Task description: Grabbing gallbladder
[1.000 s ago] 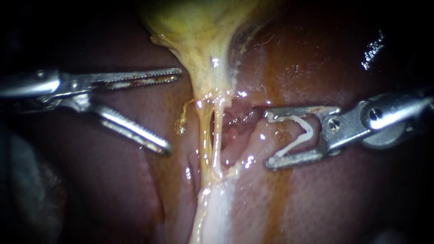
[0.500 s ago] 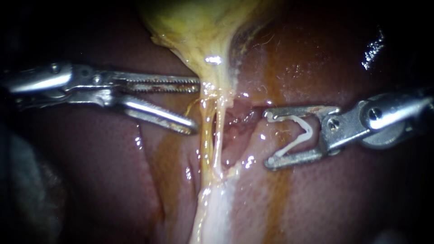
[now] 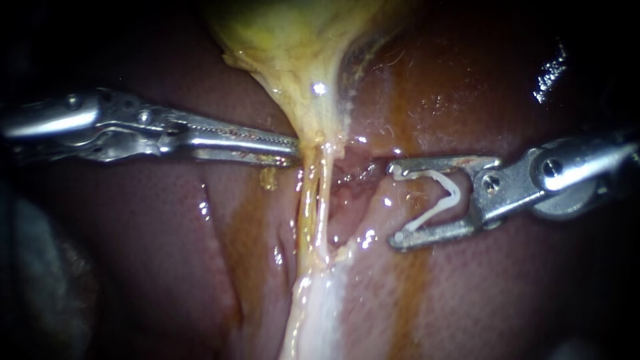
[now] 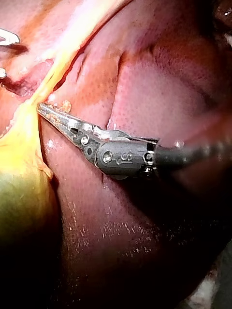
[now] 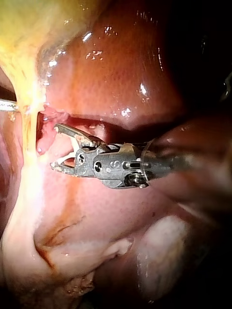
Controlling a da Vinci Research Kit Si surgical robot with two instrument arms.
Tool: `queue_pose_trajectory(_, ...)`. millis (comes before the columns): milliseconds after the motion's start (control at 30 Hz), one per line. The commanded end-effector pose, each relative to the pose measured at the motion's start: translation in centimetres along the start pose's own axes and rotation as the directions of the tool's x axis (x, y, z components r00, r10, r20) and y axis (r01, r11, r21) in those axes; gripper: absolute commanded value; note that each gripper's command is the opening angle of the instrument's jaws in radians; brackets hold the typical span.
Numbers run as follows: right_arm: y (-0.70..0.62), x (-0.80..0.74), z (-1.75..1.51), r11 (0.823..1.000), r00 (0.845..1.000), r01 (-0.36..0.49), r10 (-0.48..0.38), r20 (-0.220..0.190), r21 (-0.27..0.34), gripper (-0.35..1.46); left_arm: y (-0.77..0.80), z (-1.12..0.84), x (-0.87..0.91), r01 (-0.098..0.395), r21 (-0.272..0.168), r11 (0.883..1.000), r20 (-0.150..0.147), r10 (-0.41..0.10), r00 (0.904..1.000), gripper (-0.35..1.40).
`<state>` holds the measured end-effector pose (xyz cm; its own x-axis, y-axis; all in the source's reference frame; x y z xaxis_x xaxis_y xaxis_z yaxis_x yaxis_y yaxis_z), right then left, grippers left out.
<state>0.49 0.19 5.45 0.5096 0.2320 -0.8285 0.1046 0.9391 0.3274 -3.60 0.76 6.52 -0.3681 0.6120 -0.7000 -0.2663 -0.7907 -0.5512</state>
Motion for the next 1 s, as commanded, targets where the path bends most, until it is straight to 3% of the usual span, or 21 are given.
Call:
queue_pose_trajectory(33,0.00,0.00,0.00,1.000,1.000,0.000,0.000,0.000,0.000,0.50,0.02,-0.02,0.01,0.001,-0.001,1.000,0.006,-0.001,1.0000,-0.35)
queue_pose_trajectory(300,0.00,0.00,-0.01,1.000,1.000,0.000,0.000,0.000,0.000,0.50,0.11,-0.36,0.27,0.074,-0.017,0.997,0.029,-0.074,0.9968,-0.35)
queue_pose_trajectory(467,0.00,0.00,-0.01,1.000,1.000,0.000,0.000,0.000,0.000,0.50,0.06,-0.67,0.56,0.093,-0.011,0.996,0.028,-0.092,0.9953,-0.35)
queue_pose_trajectory(567,0.00,-0.01,-0.01,1.000,1.000,0.000,0.000,0.000,0.000,0.50,0.02,-0.79,0.64,0.098,-0.002,0.995,0.029,-0.098,0.9947,-0.35)
queue_pose_trajectory(1000,0.00,-0.01,-0.01,1.000,1.000,0.000,0.000,0.000,0.000,0.50,0.01,-0.84,0.63,0.100,0.004,0.995,0.028,-0.100,0.9946,-0.35)
